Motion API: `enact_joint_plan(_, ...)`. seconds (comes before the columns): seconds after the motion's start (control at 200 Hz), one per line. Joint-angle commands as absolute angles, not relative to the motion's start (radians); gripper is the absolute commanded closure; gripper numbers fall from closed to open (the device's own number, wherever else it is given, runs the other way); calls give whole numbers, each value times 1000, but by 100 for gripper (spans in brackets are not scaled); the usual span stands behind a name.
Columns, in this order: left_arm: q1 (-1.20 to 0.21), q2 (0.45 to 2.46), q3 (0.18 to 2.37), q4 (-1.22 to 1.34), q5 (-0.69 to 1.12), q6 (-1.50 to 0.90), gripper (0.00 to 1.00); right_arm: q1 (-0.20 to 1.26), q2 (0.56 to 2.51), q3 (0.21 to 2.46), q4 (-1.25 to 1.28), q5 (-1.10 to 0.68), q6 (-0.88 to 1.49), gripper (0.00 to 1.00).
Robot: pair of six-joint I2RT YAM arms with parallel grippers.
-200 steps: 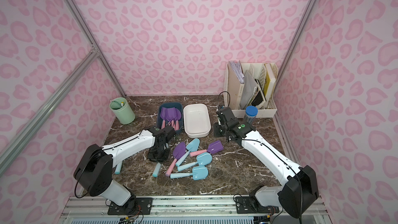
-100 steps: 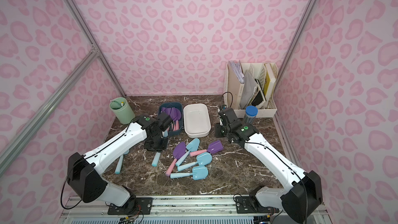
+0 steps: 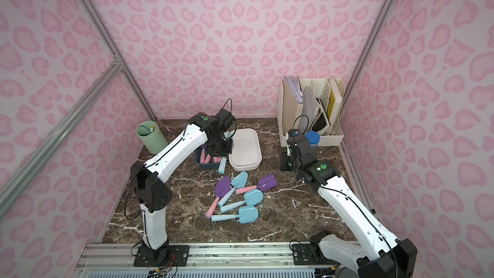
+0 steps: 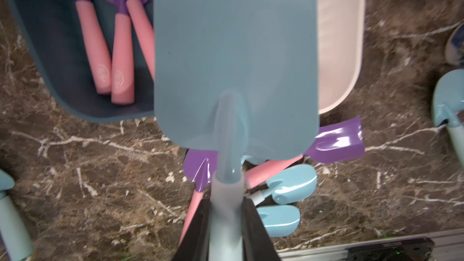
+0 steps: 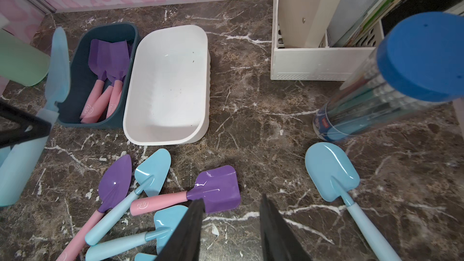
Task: Sort the small shovels by color and place them into the storage box
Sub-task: Place the shovel in the storage box.
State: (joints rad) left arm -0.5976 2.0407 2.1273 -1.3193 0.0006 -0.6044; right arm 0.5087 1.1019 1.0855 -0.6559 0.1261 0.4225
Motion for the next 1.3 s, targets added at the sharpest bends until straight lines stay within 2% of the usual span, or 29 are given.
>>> enact_joint_plan(0.0, -597, 2127, 2244, -1296, 15, -671, 90, 499, 1087, 1085, -685, 133, 413, 58)
enact_joint_plan(0.325, -594, 2312, 2328, -1108, 28, -771, 92, 492, 1052, 1079, -719, 132, 419, 58)
enact_joint_plan(0.6, -591, 2469, 2451, -1106, 34, -797, 92, 486, 1043, 1068, -721, 126, 415, 58)
enact_joint_plan(1.295, -577, 2577, 2475, -1129, -15, -752, 91, 462, 1039, 1051, -723, 115, 401, 57)
